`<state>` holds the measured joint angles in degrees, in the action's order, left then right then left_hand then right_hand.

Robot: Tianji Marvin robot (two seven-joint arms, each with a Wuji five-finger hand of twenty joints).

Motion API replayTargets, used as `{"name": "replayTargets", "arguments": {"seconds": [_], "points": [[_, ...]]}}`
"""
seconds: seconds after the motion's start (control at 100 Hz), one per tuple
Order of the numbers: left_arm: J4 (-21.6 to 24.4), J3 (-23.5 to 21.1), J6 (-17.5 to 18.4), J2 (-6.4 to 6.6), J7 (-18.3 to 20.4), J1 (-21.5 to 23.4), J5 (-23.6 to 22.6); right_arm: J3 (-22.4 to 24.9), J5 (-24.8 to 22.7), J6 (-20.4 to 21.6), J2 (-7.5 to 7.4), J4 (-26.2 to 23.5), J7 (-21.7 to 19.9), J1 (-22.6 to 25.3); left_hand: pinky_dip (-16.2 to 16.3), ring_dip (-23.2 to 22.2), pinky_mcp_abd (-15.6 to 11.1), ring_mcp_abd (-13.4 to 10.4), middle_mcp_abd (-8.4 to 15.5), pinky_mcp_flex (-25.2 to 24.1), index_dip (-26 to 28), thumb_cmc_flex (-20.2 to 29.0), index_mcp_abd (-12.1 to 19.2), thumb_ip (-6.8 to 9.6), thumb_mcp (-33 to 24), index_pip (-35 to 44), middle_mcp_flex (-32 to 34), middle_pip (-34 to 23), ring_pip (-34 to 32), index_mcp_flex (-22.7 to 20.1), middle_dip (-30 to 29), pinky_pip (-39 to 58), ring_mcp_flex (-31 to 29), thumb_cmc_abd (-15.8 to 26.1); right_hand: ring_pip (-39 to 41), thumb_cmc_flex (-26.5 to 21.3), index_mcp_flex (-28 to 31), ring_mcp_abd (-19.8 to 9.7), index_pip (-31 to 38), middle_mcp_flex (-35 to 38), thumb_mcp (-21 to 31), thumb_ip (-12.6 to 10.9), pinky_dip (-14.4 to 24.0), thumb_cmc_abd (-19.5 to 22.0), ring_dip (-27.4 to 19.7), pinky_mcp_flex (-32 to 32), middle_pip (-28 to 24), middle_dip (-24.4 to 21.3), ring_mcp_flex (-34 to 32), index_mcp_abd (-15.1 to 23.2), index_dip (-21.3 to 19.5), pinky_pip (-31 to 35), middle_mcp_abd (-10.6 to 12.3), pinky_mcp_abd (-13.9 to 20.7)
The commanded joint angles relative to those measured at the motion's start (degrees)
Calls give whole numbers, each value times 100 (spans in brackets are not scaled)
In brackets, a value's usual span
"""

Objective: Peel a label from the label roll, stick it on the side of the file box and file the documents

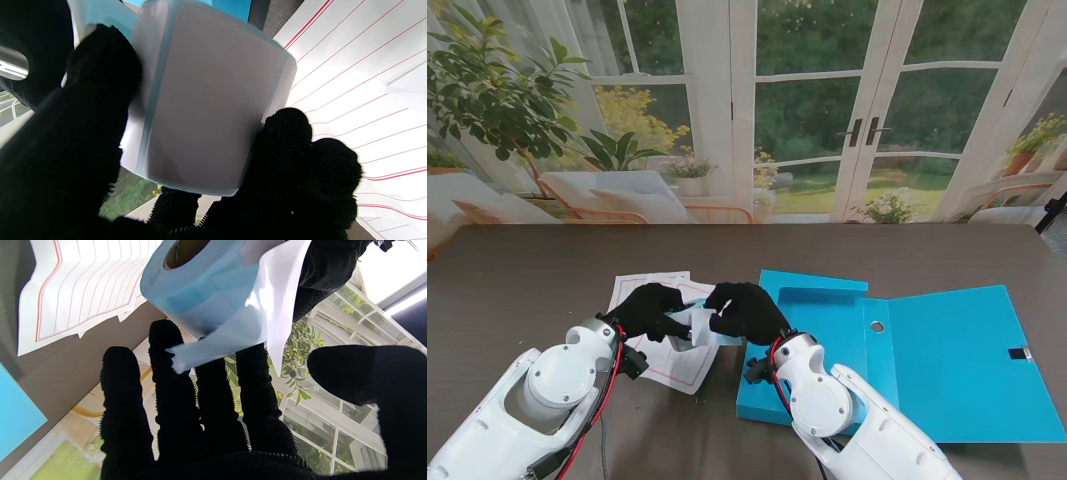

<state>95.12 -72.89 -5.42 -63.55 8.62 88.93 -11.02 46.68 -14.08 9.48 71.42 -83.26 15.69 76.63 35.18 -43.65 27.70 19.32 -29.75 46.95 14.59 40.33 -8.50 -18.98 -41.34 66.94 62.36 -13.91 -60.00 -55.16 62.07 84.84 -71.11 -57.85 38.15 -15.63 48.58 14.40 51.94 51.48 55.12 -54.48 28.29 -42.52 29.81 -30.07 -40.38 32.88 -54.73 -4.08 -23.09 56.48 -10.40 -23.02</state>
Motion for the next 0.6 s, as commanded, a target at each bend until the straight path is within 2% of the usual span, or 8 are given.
{"name": "replayTargets", "arguments": {"seconds": [0.0, 0.07, 0.23, 0.38, 0.46, 0.48, 0.57, 0.59], "points": [[79, 9, 46, -33, 119, -34, 32, -75, -86, -25, 67, 19, 15, 0, -13, -55, -174, -305, 1450, -141, 185, 1321, -275, 556, -1619, 381, 1317, -1170, 78, -61, 266, 119, -105, 881, 31, -31, 25, -46, 237, -88, -96, 225, 202, 25, 42, 1137, 66, -62, 11, 84, 306, -31, 191, -40], [66, 15, 59, -31, 127, -42, 34, -109, -120, -2, 98, 71, 116, -21, -13, -55, -176, -304, 1448, -140, 188, 1322, -270, 557, -1620, 385, 1314, -1168, 81, -62, 266, 119, -104, 880, 63, -557, 51, -72, 700, 63, -203, 558, 187, -228, 38, 1078, 33, -45, -84, 230, 672, 21, 206, -49], [59, 19, 62, -31, 130, -48, 33, -156, -133, 58, 121, 137, 165, -53, -14, -57, -176, -306, 1452, -140, 188, 1325, -272, 556, -1622, 383, 1319, -1171, 79, -58, 268, 120, -107, 874, 41, -1362, 251, -72, 1126, 190, -266, 2143, 127, -566, 32, 1065, 57, -23, -143, 422, 1004, 68, 210, -49], [53, 15, 66, -29, 135, -55, 28, -185, -163, 98, 129, 183, 188, -73, -14, -57, -176, -300, 1445, -140, 191, 1326, -274, 554, -1621, 385, 1314, -1168, 83, -55, 269, 120, -104, 875, 20, -1819, 493, -100, 1133, 274, -195, 3116, 101, -596, 29, 1036, 83, 36, -200, 437, 974, 98, 213, -52], [54, 13, 62, -30, 133, -57, 25, -195, -168, 121, 139, 204, 215, -79, -14, -58, -176, -305, 1446, -141, 193, 1320, -268, 552, -1619, 387, 1318, -1170, 80, -53, 270, 120, -106, 877, 17, -2064, 679, -102, 1176, 333, -169, 3516, 92, -601, 29, 1027, 110, 114, -229, 442, 975, 107, 197, -56], [54, 13, 61, -30, 133, -56, 24, -197, -167, 127, 140, 207, 218, -81, -15, -58, -176, -305, 1446, -143, 193, 1322, -267, 552, -1620, 388, 1318, -1171, 81, -53, 270, 119, -105, 879, 14, -2097, 714, -102, 1184, 354, -65, 3719, 86, -623, 31, 1024, 155, 166, -238, 447, 981, 111, 200, -56], [56, 13, 50, -31, 129, -53, 28, -206, -165, 173, 150, 234, 242, -88, -14, -58, -169, -294, 1439, -145, 194, 1325, -270, 551, -1620, 389, 1315, -1168, 82, -55, 268, 119, -106, 872, 26, -2306, 919, -113, 1250, 485, 236, 4137, 73, -704, 36, 1005, 243, 252, -283, 496, 962, 126, 199, -61], [57, 14, 46, -31, 129, -52, 27, -208, -164, 184, 153, 239, 249, -89, -14, -58, -167, -302, 1440, -146, 193, 1320, -269, 550, -1620, 388, 1315, -1168, 83, -53, 267, 120, -105, 884, 34, -2337, 972, -118, 1277, 532, 438, 4372, 69, -746, 38, 996, 271, 287, -302, 510, 953, 135, 200, -57]]}}
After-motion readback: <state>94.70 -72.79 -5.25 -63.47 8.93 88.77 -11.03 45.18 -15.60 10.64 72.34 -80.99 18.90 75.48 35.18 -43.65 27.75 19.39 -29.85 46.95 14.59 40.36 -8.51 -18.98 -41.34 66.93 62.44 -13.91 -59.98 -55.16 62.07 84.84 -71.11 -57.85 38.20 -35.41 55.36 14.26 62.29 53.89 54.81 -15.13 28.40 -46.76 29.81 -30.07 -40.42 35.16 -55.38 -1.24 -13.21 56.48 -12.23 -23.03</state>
